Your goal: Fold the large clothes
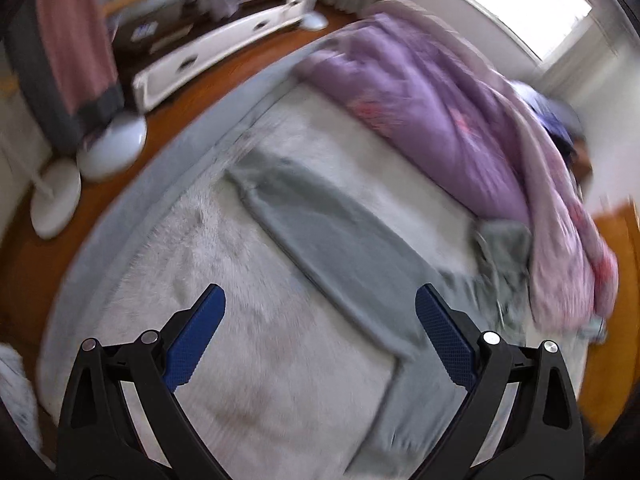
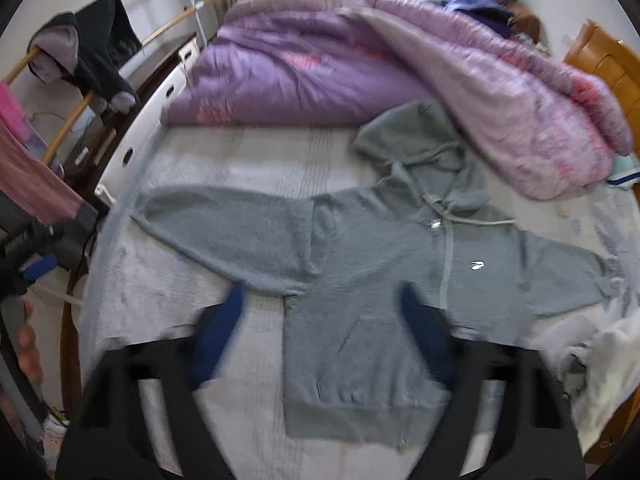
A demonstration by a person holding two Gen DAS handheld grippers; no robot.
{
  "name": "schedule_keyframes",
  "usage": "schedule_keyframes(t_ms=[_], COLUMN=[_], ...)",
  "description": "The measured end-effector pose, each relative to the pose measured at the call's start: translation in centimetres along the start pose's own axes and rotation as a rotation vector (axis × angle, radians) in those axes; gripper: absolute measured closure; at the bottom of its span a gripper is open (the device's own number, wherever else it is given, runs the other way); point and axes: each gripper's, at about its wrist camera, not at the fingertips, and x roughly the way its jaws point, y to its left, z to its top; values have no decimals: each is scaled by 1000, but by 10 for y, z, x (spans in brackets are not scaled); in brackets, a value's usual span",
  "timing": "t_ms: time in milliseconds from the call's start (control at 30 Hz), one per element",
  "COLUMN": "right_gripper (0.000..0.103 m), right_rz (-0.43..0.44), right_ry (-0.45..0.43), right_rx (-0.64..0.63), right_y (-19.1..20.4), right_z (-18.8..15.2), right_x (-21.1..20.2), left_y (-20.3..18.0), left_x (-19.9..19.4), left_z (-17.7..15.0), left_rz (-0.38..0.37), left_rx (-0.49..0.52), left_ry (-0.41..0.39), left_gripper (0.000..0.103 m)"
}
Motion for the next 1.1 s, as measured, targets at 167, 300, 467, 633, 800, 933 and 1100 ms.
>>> schedule_keyframes(t_ms=[167,300,467,633,800,933,1100], right_gripper=[68,68,68,68,91,97,98], right_rz=[41,64,77,102,146,171,240], right_ry=[61,70,68,117,174,180,247], right_rx=[21,27,47,95,124,162,143], right_y=[-5,-8,-17,-27,-35,-44,-55], right_z=[6,11,22,22,12,9,17], right_x=[82,129,179,213,237,241,255], left_y=[48,70,81,87,82,59,-3], left_x=[96,149,199,220,191,127,49], left_z=[32,52,66,68,68,67,58], left_rz=[44,44,79,148,140,155,88], left_rx=[-103,-163,-197,-174,-128,-76,17], left_ry=[-4,-33,-23,-44,-120,-267,-410], left_gripper=[7,8,30,62,91,91,91])
